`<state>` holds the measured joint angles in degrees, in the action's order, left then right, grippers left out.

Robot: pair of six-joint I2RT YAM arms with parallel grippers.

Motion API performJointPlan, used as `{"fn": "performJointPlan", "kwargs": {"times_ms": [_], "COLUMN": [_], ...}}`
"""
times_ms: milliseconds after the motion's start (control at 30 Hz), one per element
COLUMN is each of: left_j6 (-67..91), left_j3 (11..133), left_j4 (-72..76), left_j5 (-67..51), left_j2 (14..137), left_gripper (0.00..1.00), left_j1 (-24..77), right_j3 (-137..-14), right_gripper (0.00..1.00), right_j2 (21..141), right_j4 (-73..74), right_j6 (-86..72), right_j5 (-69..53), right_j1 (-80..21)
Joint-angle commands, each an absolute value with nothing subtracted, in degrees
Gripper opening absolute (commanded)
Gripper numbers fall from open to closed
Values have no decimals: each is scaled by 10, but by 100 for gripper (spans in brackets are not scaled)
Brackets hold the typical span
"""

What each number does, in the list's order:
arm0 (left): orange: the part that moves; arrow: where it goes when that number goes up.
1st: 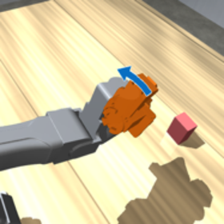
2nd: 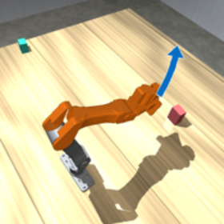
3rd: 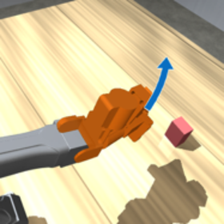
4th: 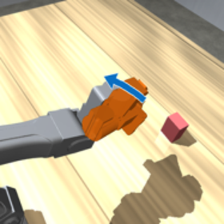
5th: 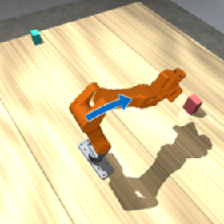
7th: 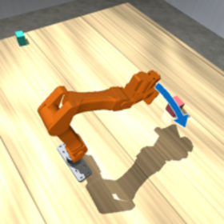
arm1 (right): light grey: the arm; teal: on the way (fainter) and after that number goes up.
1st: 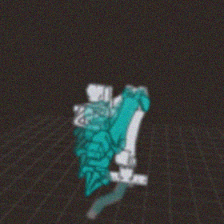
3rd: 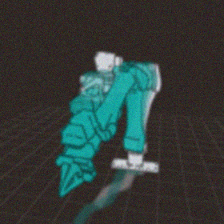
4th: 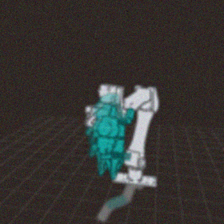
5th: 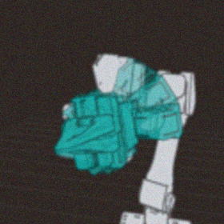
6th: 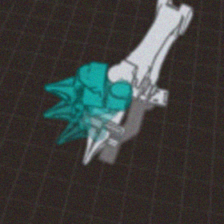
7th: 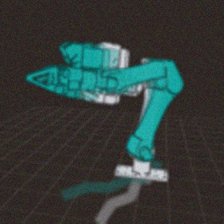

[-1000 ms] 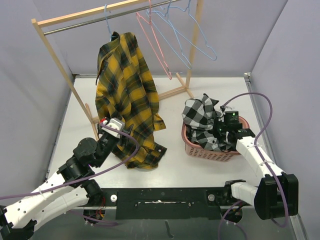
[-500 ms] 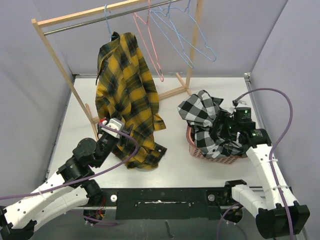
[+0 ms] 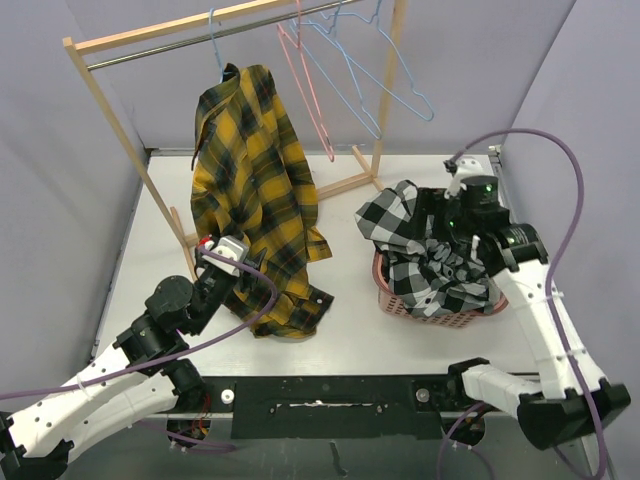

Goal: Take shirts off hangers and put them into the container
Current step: Place the shirt in the bin.

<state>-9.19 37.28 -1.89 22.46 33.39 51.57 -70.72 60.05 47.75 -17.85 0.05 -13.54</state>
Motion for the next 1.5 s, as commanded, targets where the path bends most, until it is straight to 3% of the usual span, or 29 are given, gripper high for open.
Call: {"fn": "performJointPlan", "kwargs": {"times_ms": [0,267,633,733,833,867,933,1133,1467], "left_j6": [-89,-91,-95,-93,-94,-94,-94,-90,-87], "left_j3": [393,392,389,389,389,389,389,390,392], "left_j4": [3,6,9,9,9,9,9,8,5], "left_j5": [228,232,236,234,234,234,234,229,223], "left_j2": [329,328,333,335,337,337,336,336,340], "left_gripper": [52,52,52,52,52,52,52,52,52], "left_j1": [512,512,511,511,511,511,511,511,511], "right_j3": [-767,-847,-866,-864,-862,-859,-850,-800,-633], "right_gripper": [81,84,82,68,20,10,0,0,0], "right_j2": [678,765,816,810,788,777,747,665,578], "right_j4": [420,370,336,348,375,387,413,509,534], "right_j6": [-133,-86,-68,-61,-58,-62,-75,-112,-160], "right_j5": [34,65,-51,-75,-67,-50,-7,92,25], "right_j1": [-173,-177,-175,-174,-175,-175,-176,-173,-176]}}
